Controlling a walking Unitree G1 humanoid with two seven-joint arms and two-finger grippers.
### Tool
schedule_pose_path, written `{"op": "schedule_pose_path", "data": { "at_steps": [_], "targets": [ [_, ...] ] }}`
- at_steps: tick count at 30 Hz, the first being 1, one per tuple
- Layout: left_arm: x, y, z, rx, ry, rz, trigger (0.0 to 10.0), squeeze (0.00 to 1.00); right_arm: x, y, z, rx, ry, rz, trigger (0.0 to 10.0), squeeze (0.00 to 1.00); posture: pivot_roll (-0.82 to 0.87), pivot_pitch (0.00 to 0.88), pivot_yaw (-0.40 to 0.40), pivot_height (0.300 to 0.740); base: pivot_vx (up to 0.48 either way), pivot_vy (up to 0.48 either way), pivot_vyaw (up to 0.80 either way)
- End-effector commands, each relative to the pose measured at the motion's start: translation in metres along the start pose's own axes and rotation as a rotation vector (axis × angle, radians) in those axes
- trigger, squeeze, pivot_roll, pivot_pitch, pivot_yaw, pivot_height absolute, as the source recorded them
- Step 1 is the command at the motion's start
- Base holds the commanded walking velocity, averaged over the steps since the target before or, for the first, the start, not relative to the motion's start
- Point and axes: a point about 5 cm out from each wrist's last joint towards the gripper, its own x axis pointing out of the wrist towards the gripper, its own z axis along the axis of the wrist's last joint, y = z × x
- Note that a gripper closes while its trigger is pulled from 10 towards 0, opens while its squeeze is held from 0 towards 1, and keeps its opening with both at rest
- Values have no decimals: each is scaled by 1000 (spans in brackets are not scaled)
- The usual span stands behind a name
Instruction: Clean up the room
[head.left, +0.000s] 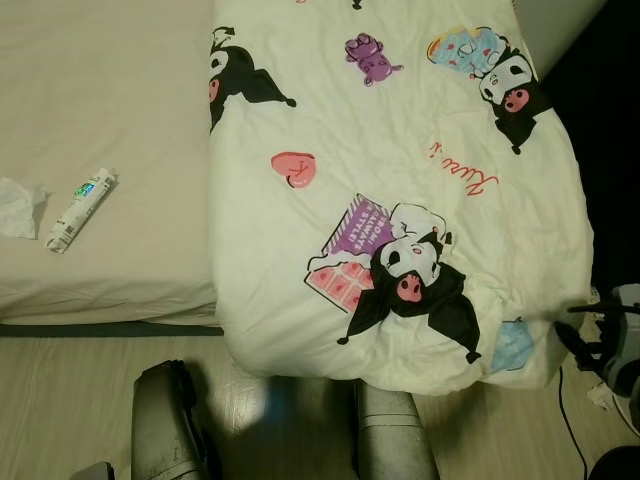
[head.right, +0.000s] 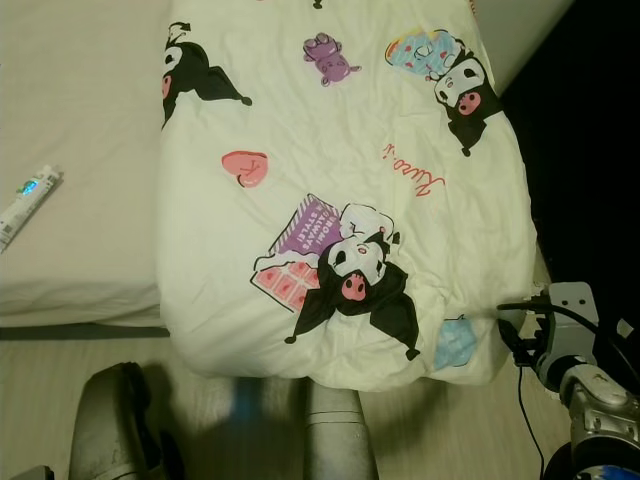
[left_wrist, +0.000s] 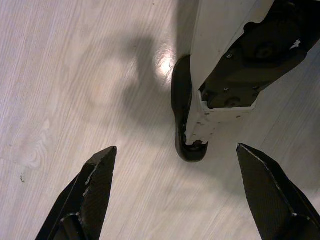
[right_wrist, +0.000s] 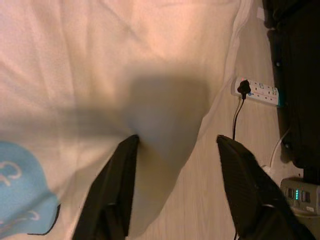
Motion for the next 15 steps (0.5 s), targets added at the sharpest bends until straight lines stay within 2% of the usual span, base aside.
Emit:
{"op": "schedule_pose_path", "data": {
  "at_steps": [1, 15],
  "targets": [
    [-10, -30, -41, 11, 138, -161, 10000, 0, -8, -10, -10, 12, 32, -37, 0, 0, -237, 311, -75, 535, 0, 0, 0],
    [-10, -29, -40, 15, 133, -160, 10000, 0, -8, -12, -8, -36, 31, -41, 0, 0, -231, 305, -80, 535, 0, 0, 0]
  ]
}}
